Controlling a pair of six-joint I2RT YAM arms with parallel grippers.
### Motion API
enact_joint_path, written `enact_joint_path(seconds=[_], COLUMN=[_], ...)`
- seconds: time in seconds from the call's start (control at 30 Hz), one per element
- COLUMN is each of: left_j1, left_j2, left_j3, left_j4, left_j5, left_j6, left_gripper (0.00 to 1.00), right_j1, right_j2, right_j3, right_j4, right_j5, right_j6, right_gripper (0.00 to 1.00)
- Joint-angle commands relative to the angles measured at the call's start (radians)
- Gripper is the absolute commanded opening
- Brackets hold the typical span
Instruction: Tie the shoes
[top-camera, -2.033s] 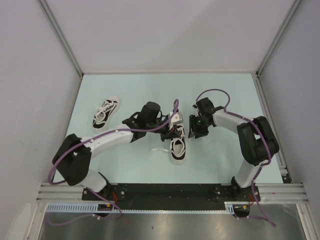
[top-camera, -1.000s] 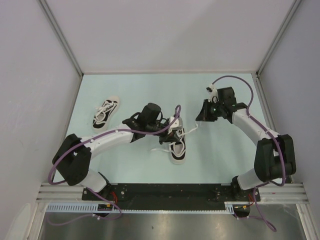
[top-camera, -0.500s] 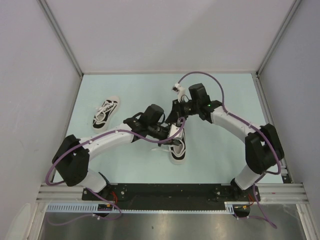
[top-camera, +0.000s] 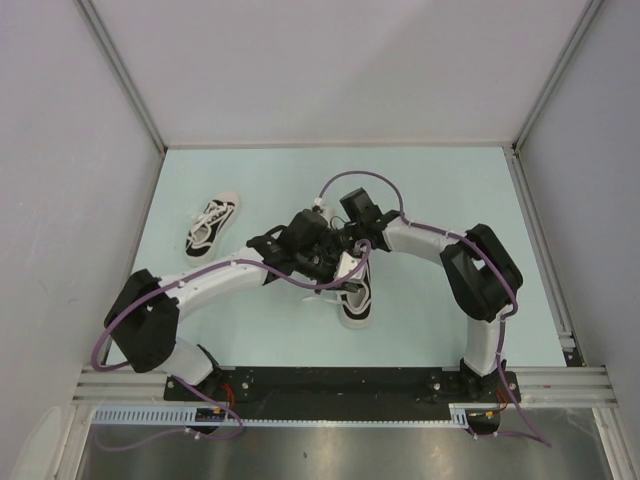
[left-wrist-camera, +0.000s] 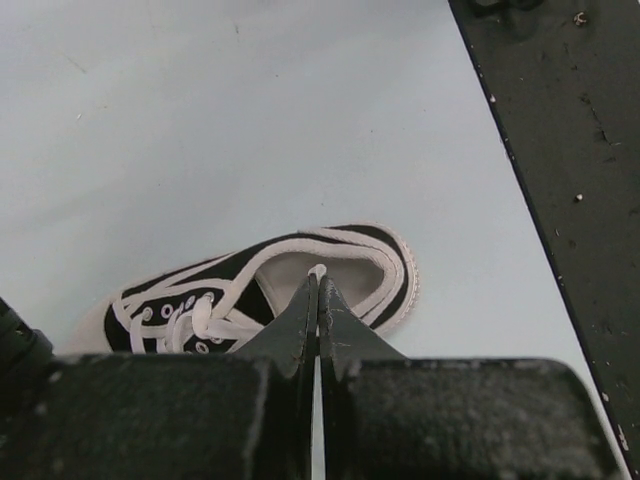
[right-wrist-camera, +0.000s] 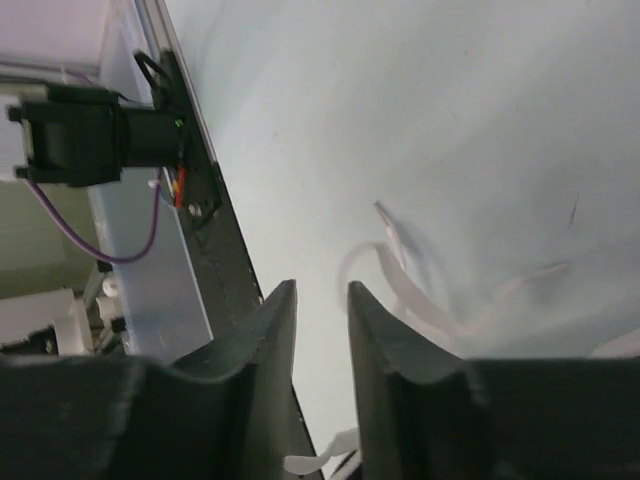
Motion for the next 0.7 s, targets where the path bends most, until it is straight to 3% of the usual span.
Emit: enact_joint_path(seconds=[0.0, 0.03, 0.13, 0.3, 0.5, 0.67], left_j1=[0.028, 0.041, 0.068, 0.093, 0.147, 0.164], left_j2=[-0.023, -0.023, -0.026, 0.001, 0.073, 0.138], left_j3=[-0.008, -0.01, -0.027, -0.018, 0.024, 0.058], left_j4=[0.085, 0.105, 0.159, 0.228, 0.349, 0.449], left_j5=[0.079, 0.081, 0.088, 0.093, 0.087, 0.091], left_j6=[-0.041, -0.048, -0.106, -0.172, -0.331, -0.473], left_gripper=[0.0, 0.0, 0.0, 0.0, 0.0, 0.0], right_j1=[-0.045, -0.059, -0.12, -0.223, -0.375, -0.513], right_j2=[-0.034, -0.045, -0.087, -0.122, -0.209, -0.286], right_j3=[0.103, 0.11, 0.112, 0.118, 0.117, 0.112], right_j4=[-0.085, -0.096, -0.118, -0.168, -0.268, -0.374], right_j5=[-0.039, -0.036, -0.042, -0.096, -0.108, -0.087], right_j6=[-0.037, -0.037, -0.033, -0.025, -0.085, -0.183], right_gripper=[0.42, 0.54, 0.65, 0.67, 0.56, 0.31])
